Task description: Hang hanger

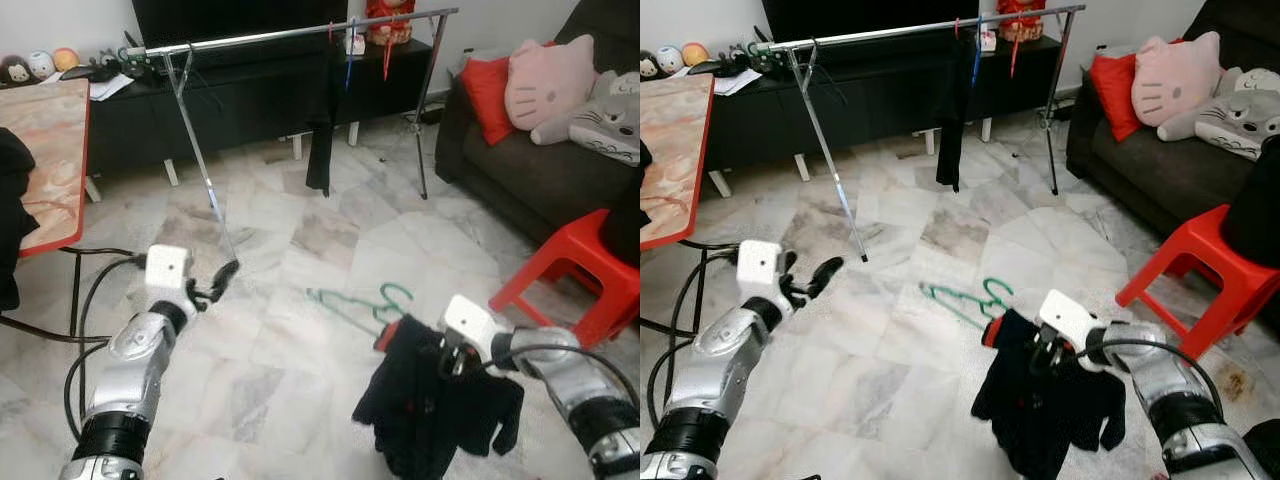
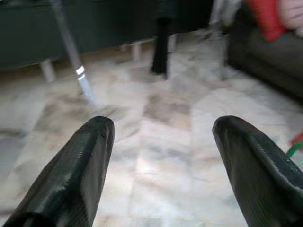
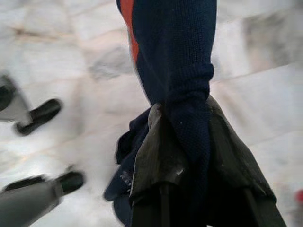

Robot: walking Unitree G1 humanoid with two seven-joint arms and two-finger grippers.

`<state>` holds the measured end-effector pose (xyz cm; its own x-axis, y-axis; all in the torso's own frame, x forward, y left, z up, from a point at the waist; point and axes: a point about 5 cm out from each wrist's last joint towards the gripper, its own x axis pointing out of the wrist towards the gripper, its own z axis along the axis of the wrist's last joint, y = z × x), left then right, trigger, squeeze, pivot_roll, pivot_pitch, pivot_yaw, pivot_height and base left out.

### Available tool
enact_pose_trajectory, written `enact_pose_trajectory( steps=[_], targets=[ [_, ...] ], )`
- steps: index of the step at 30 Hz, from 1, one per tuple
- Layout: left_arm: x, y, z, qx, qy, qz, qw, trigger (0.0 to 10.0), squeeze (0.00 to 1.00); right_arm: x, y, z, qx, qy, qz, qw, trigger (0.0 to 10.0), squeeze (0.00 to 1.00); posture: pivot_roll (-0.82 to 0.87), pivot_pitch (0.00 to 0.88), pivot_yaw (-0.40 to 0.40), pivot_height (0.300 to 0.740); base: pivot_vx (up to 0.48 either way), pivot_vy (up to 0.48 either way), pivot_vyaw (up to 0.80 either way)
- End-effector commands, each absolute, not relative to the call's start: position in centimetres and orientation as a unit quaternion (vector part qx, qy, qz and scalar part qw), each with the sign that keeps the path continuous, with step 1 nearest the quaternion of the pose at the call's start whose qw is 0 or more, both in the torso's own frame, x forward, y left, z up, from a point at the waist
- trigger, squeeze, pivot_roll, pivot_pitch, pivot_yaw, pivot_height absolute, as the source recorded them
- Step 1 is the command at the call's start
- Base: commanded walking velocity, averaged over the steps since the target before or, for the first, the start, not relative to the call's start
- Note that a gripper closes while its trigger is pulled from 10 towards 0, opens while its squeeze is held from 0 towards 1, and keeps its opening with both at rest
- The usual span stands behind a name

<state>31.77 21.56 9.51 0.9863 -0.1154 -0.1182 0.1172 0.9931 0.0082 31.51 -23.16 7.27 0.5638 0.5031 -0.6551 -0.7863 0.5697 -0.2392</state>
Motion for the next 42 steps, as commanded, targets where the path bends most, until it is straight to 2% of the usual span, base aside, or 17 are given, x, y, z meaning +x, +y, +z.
enact_pose_trajectory(
  steps=[1, 5, 10, 11, 12, 13, 14, 25, 34, 42],
  targets=[
    [31.3, 21.5, 8.2, 0.008, 0.081, -0.045, 0.996, 10.0, 0.00, 32.5, -22.7, 8.5, -0.279, 0.238, 0.377, 0.851, 0.0, 0.00, -0.05, 0.000, -0.020, 0.740, 0.000, 0.000, 0.00],
    [30.3, 21.5, 5.6, 0.014, 0.137, -0.020, 0.990, 10.0, 0.00, 34.1, -21.0, 10.5, -0.292, 0.194, 0.383, 0.854, 0.0, 0.00, -0.05, 0.000, -0.016, 0.740, 0.000, 0.000, 0.00],
    [28.9, 21.9, 2.9, 0.008, 0.188, 0.002, 0.982, 10.0, 0.00, 35.1, -19.2, 12.5, -0.307, 0.157, 0.411, 0.844, 0.0, 0.00, -0.05, 0.000, -0.022, 0.740, 0.000, 0.000, 0.00],
    [28.3, 21.6, 1.8, 0.000, 0.212, -0.005, 0.977, 10.0, 0.00, 35.3, -18.3, 13.5, -0.304, 0.138, 0.442, 0.832, 4.0, 0.00, -0.05, 0.000, -0.024, 0.740, 0.000, 0.000, 0.00],
    [28.1, 21.5, 1.5, -0.003, 0.217, -0.007, 0.976, 10.0, 0.00, 35.3, -18.0, 13.8, -0.304, 0.133, 0.451, 0.829, 4.0, 0.00, -0.05, 0.000, -0.024, 0.740, 0.000, 0.000, 0.00],
    [28.0, 21.4, 1.4, -0.008, 0.215, -0.007, 0.977, 10.0, 0.00, 35.3, -17.8, 14.1, -0.300, 0.129, 0.462, 0.825, 9.2, 0.00, -0.05, 0.000, -0.024, 0.740, 0.000, 0.000, 0.00],
    [28.0, 21.2, 1.3, -0.021, 0.209, -0.005, 0.978, 10.0, 0.00, 35.2, -17.4, 14.3, -0.300, 0.128, 0.481, 0.814, 10.0, 0.00, -0.05, 0.000, -0.024, 0.740, 0.000, 0.000, 0.00],
    [27.7, 18.7, 0.3, -0.116, 0.198, -0.039, 0.973, 10.0, 0.00, 34.6, -17.7, 16.6, -0.339, 0.133, 0.560, 0.745, 10.0, 0.00, -0.07, 0.000, -0.045, 0.740, 0.000, 0.000, 0.00],
    [26.4, 16.4, -0.8, -0.123, 0.228, -0.164, 0.952, 10.0, 0.00, 35.4, -16.0, 18.2, -0.339, 0.096, 0.570, 0.742, 10.0, 0.00, -0.06, 0.000, -0.060, 0.740, 0.000, 0.000, 0.00],
    [26.8, 15.3, 0.7, -0.094, 0.191, -0.254, 0.943, 10.0, 0.00, 35.5, -14.0, 18.5, -0.322, 0.064, 0.580, 0.746, 10.0, 0.00, -0.05, 0.000, -0.076, 0.740, 0.000, 0.000, 0.00]
  ],
)
